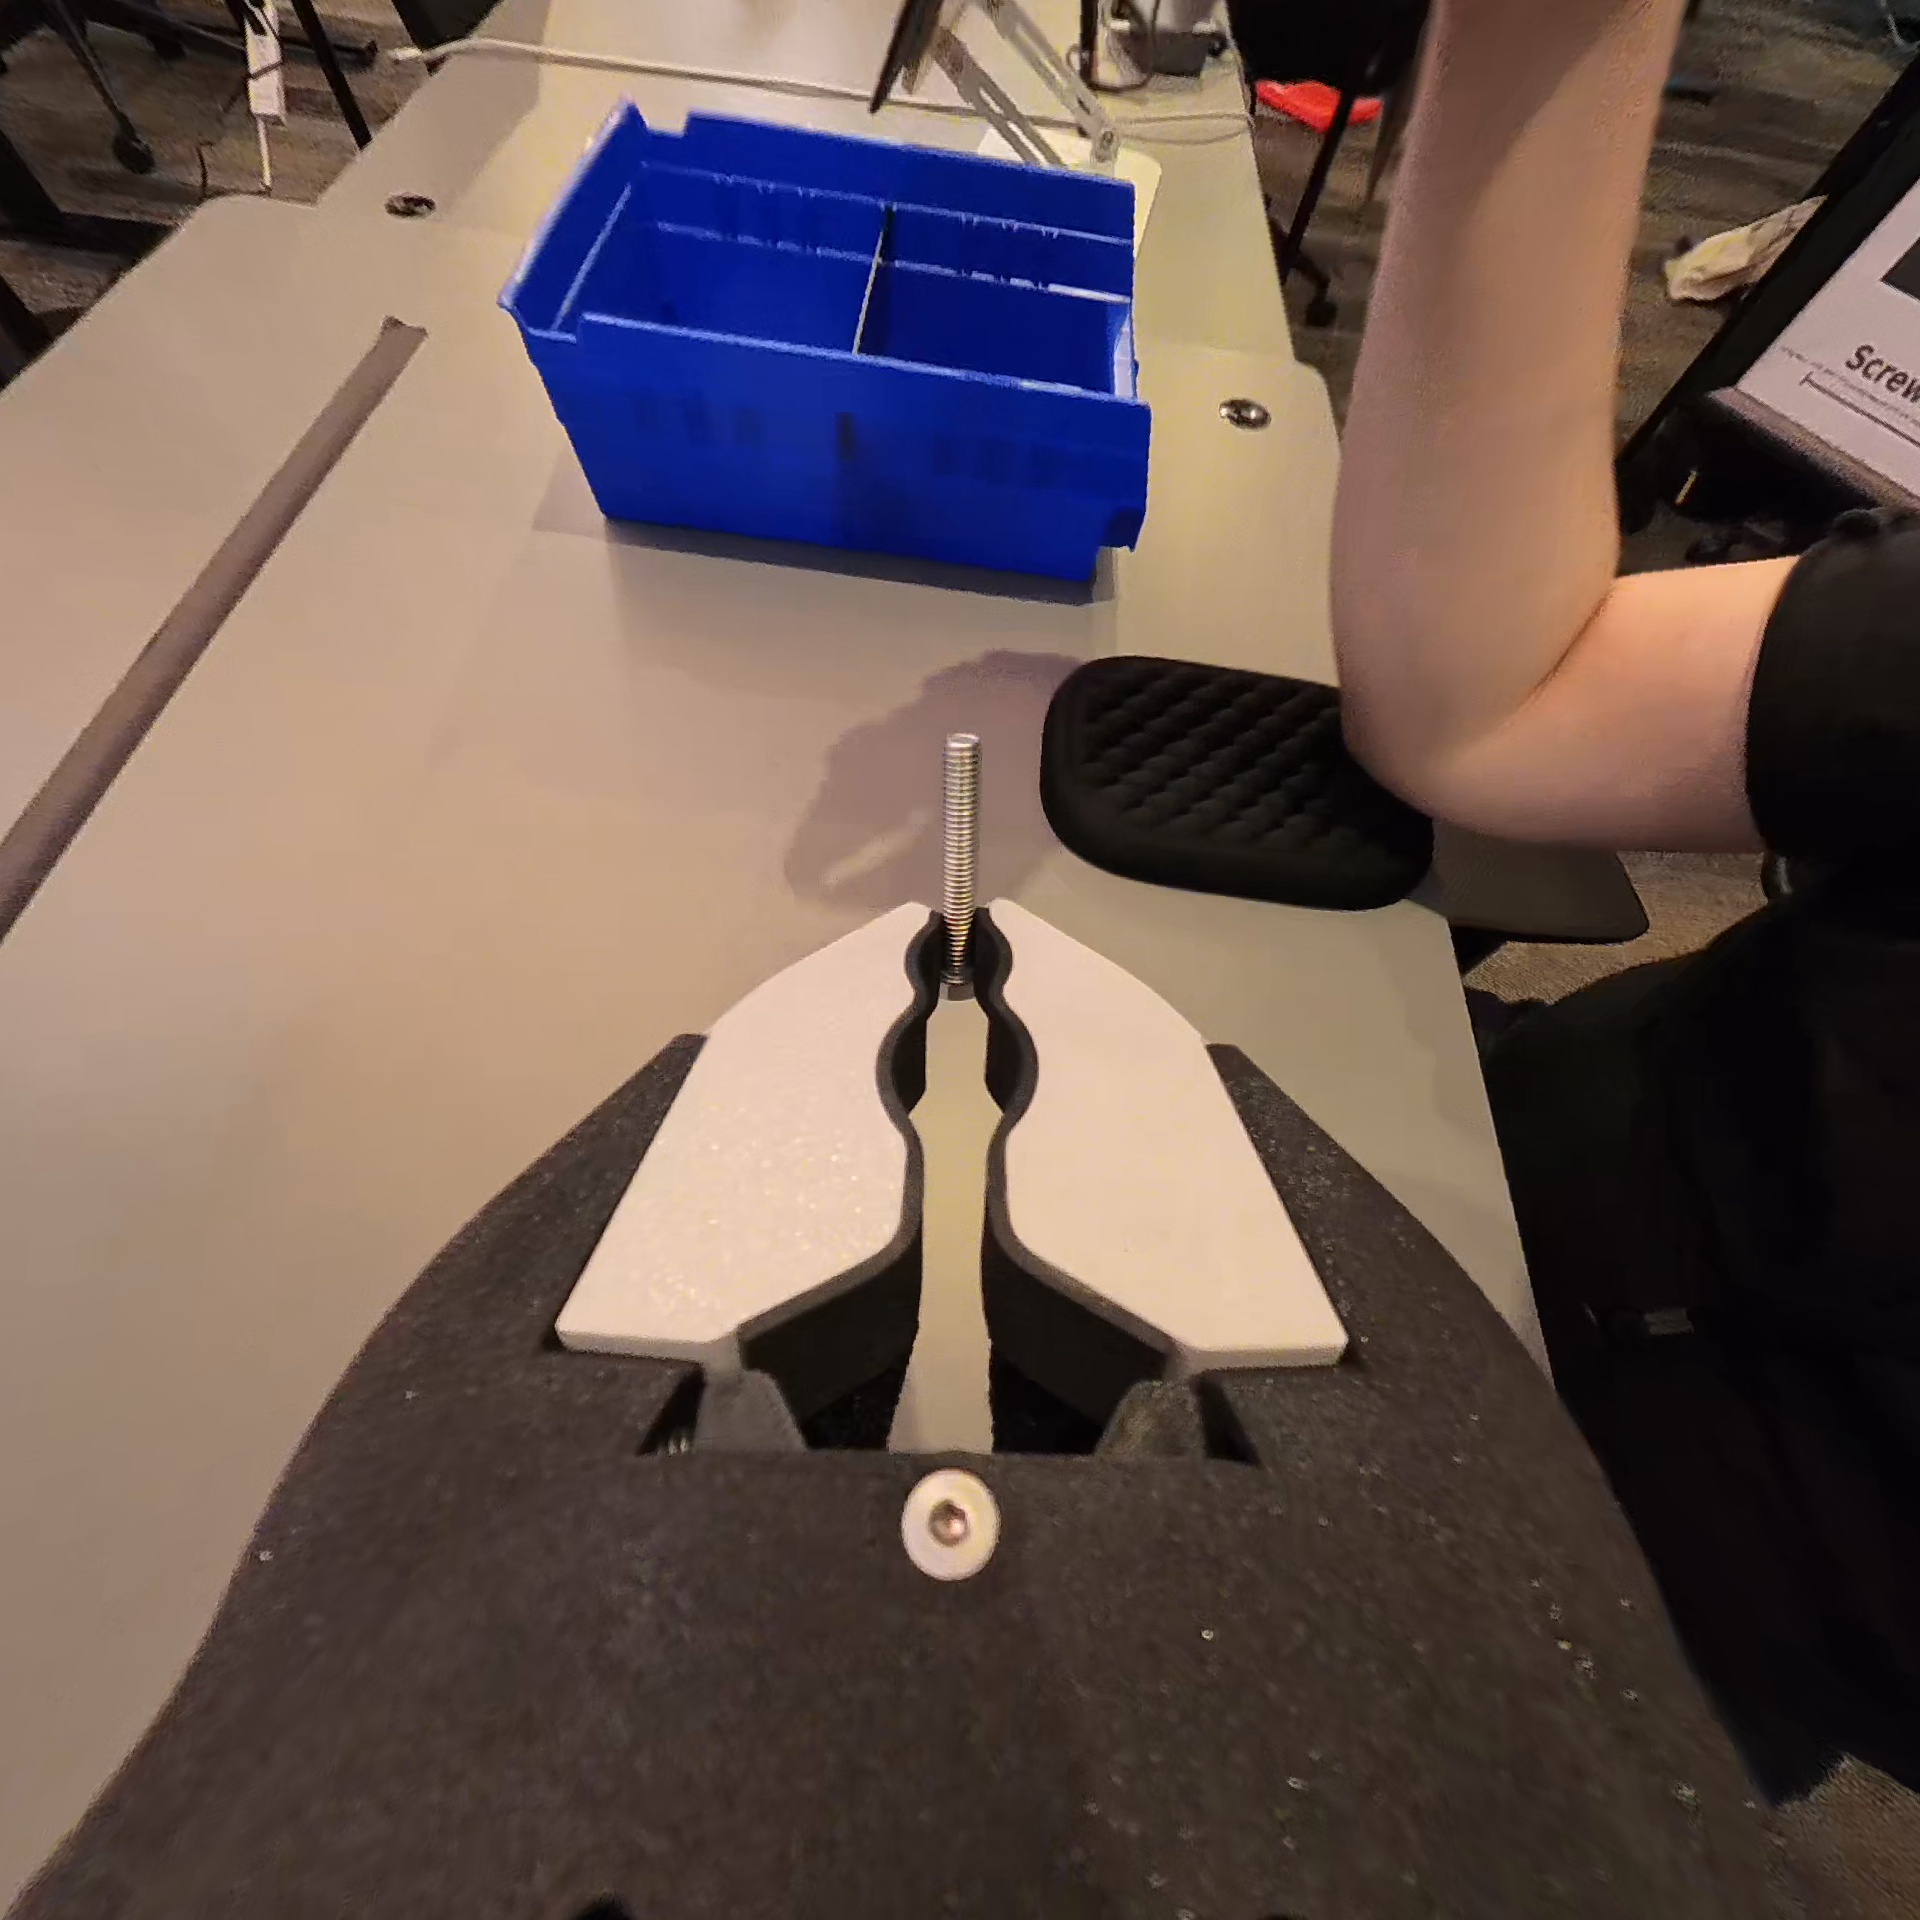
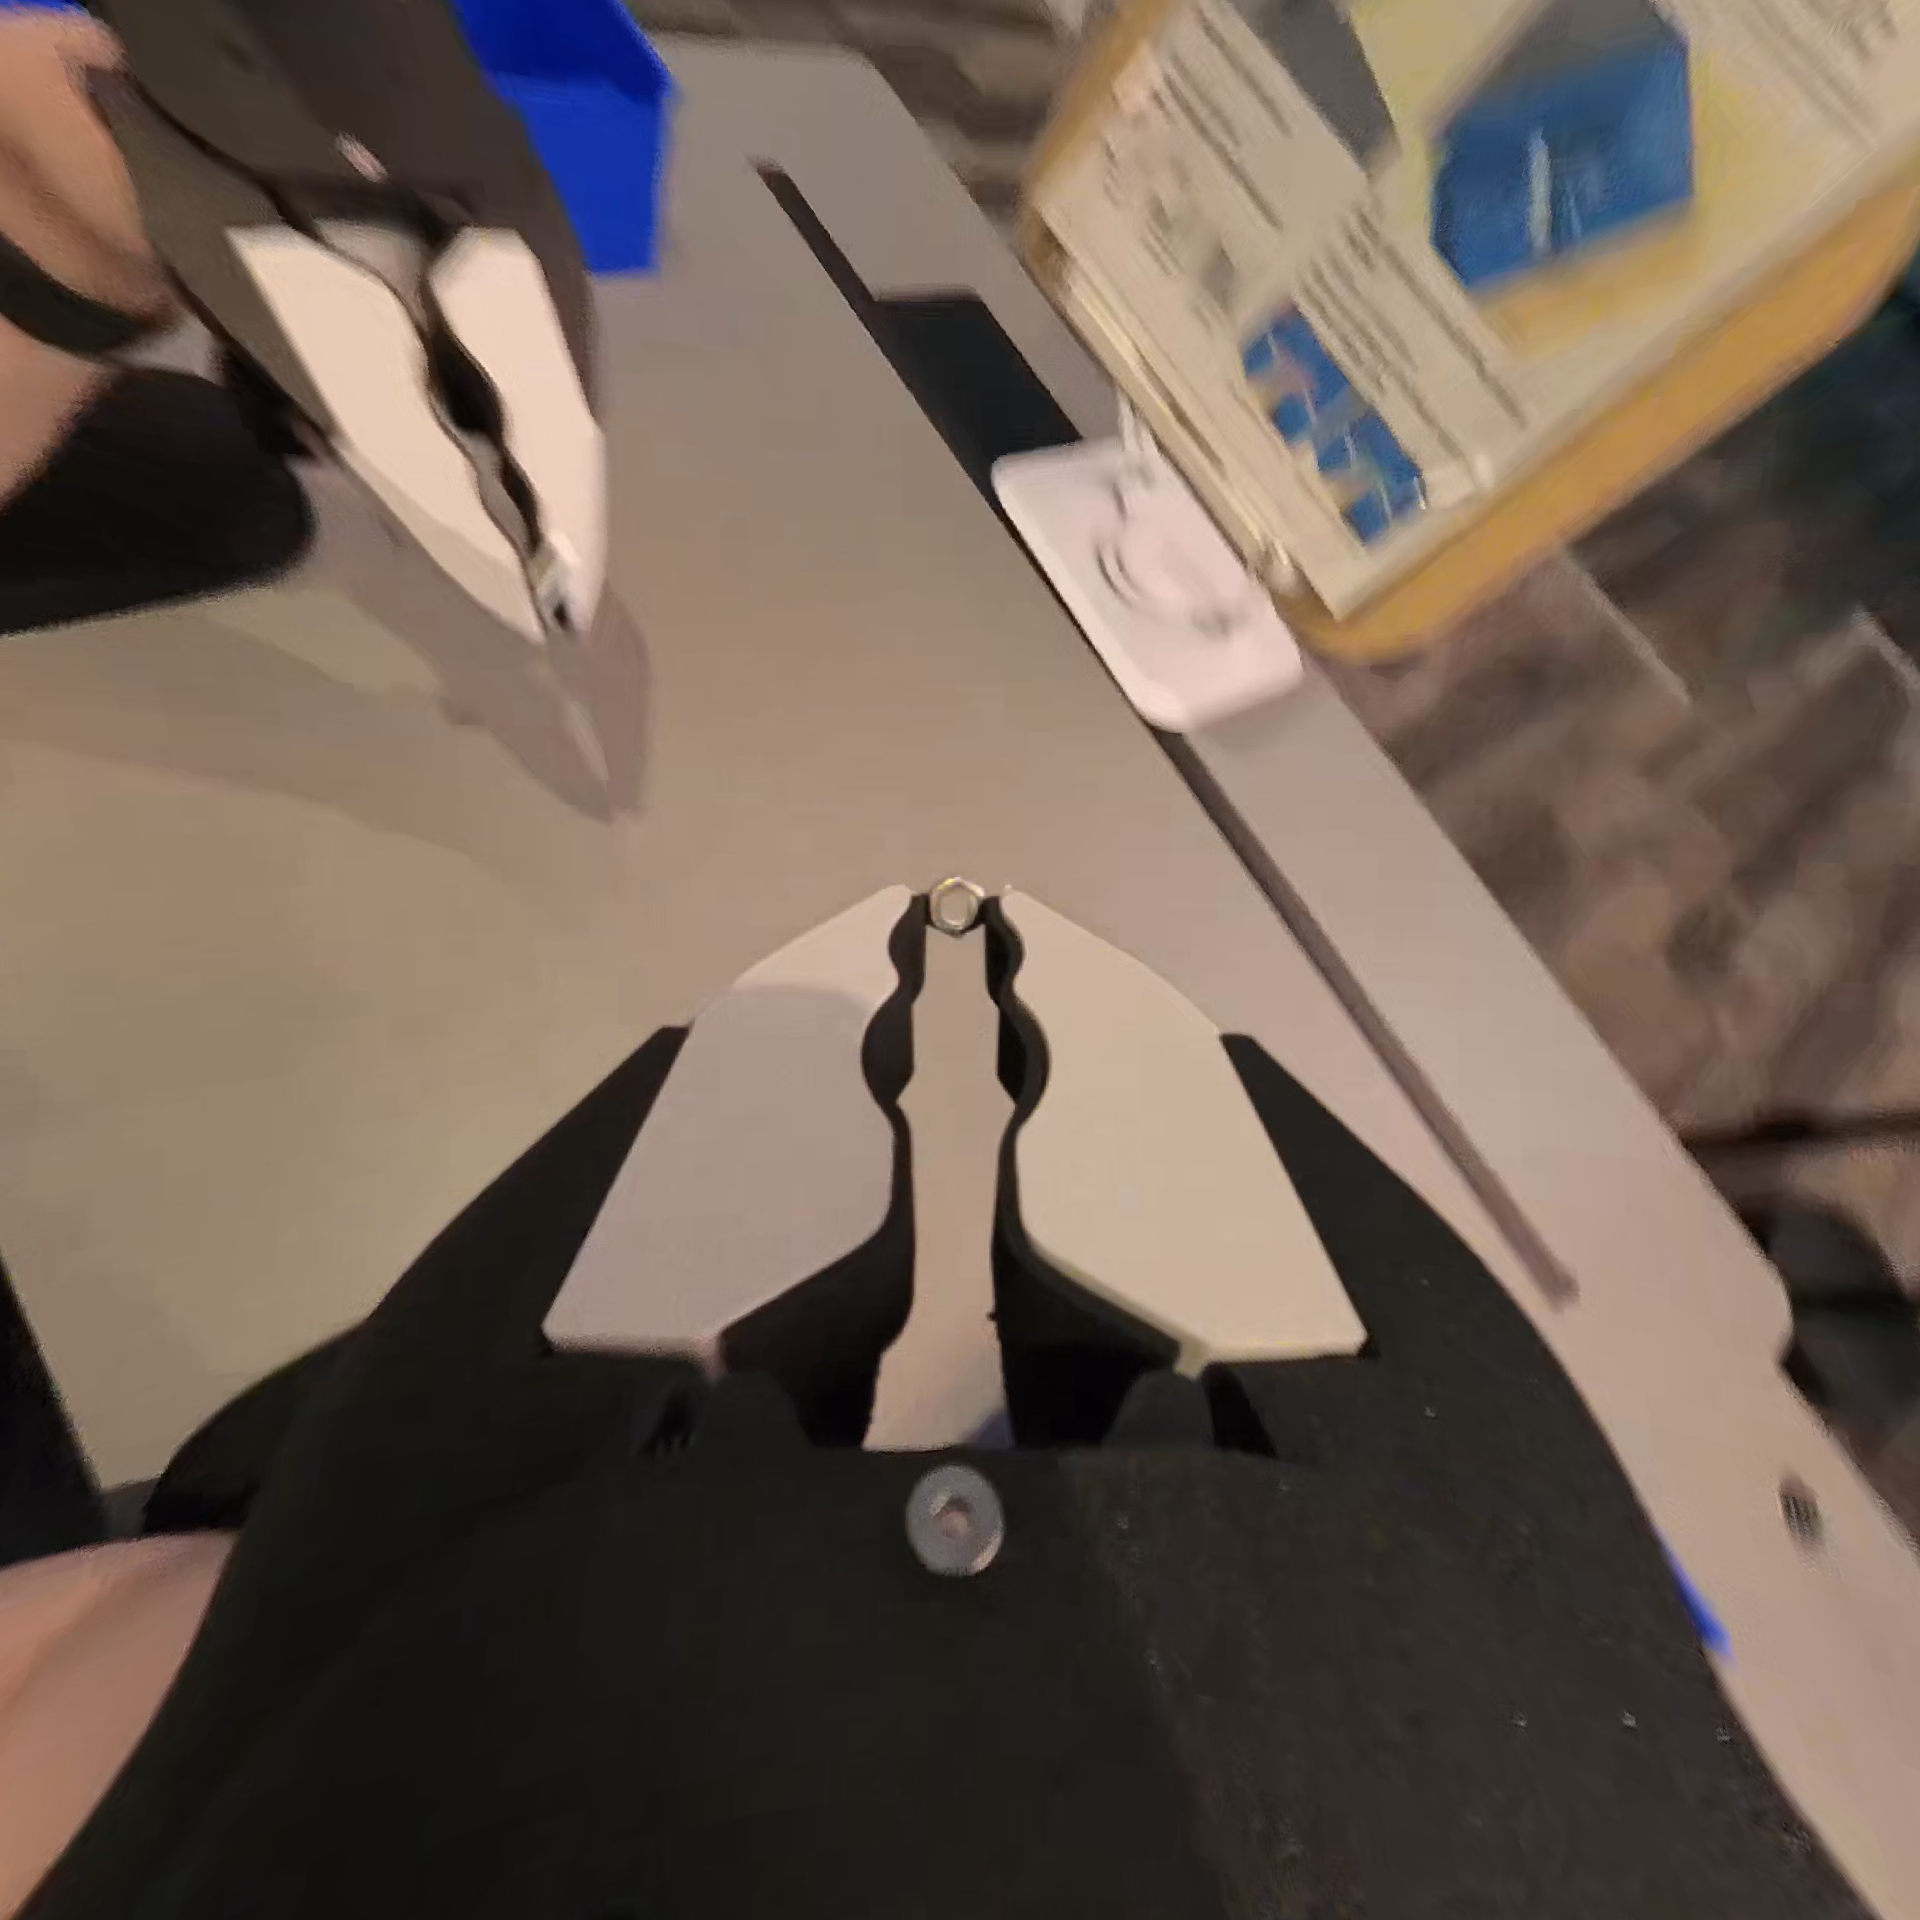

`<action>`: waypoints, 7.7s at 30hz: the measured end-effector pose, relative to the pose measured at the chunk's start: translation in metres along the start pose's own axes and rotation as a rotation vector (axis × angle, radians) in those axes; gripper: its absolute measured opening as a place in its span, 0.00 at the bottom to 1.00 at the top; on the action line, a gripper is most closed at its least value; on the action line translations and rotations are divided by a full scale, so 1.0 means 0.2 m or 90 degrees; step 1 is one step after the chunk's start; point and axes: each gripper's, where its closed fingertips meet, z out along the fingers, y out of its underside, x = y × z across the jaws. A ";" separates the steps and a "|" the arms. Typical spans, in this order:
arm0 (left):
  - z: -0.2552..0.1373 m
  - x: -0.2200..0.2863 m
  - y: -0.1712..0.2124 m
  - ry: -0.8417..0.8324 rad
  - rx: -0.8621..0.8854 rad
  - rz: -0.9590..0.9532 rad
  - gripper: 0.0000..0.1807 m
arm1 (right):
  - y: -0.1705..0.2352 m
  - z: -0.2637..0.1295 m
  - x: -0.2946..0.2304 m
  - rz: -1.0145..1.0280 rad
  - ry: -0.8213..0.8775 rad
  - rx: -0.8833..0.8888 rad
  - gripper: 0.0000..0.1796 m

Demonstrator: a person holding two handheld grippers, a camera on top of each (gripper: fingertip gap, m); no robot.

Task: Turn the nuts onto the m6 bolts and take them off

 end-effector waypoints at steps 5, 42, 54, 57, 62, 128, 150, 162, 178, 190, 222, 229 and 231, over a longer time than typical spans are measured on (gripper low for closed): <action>-0.01 0.00 -0.03 -0.007 0.016 -0.005 0.03 | 0.65 -0.21 0.37 0.190 0.165 -0.241 0.05; 0.01 -0.02 -0.21 -0.048 0.115 0.008 0.03 | 0.45 -0.25 0.40 0.300 0.188 -0.052 0.17; -0.18 -0.06 -0.28 -0.072 0.236 -0.035 0.03 | -0.56 0.35 -0.34 0.031 -0.310 0.310 0.14; -0.22 -0.08 -0.29 -0.079 0.248 -0.041 0.03 | -0.58 0.41 -0.38 0.045 -0.353 0.360 0.09; -0.23 -0.06 -0.30 -0.081 0.245 -0.027 0.03 | -0.56 0.44 -0.43 0.052 -0.387 0.348 0.09; -0.12 -0.02 -0.28 -0.108 0.205 0.052 0.06 | -0.41 0.37 -0.43 -0.001 -0.337 0.223 0.03; -0.13 -0.03 -0.25 -0.098 0.183 0.038 0.14 | 1.03 0.06 0.85 0.431 0.038 -0.476 0.03; -0.09 -0.05 -0.21 -0.099 0.149 0.035 0.13 | 1.57 0.21 0.81 0.486 -0.137 -0.643 0.03; -0.10 -0.10 -0.26 -0.135 0.154 0.042 0.13 | 1.39 0.19 0.96 0.368 -0.029 -0.489 0.08; -0.22 -0.33 -0.24 -0.229 0.218 -0.063 0.14 | -0.25 -0.02 0.47 0.166 0.067 0.170 0.16; -1.76 -1.02 1.50 -0.677 -0.237 -0.532 0.15 | -0.09 0.39 0.37 0.264 0.090 0.140 0.21; -1.72 -1.06 1.69 -0.645 -0.353 -0.563 0.14 | -0.04 0.34 0.40 0.295 0.087 0.147 0.20; -1.71 -1.07 1.72 -0.636 -0.360 -0.578 0.13 | -0.04 0.34 0.41 0.295 0.086 0.147 0.20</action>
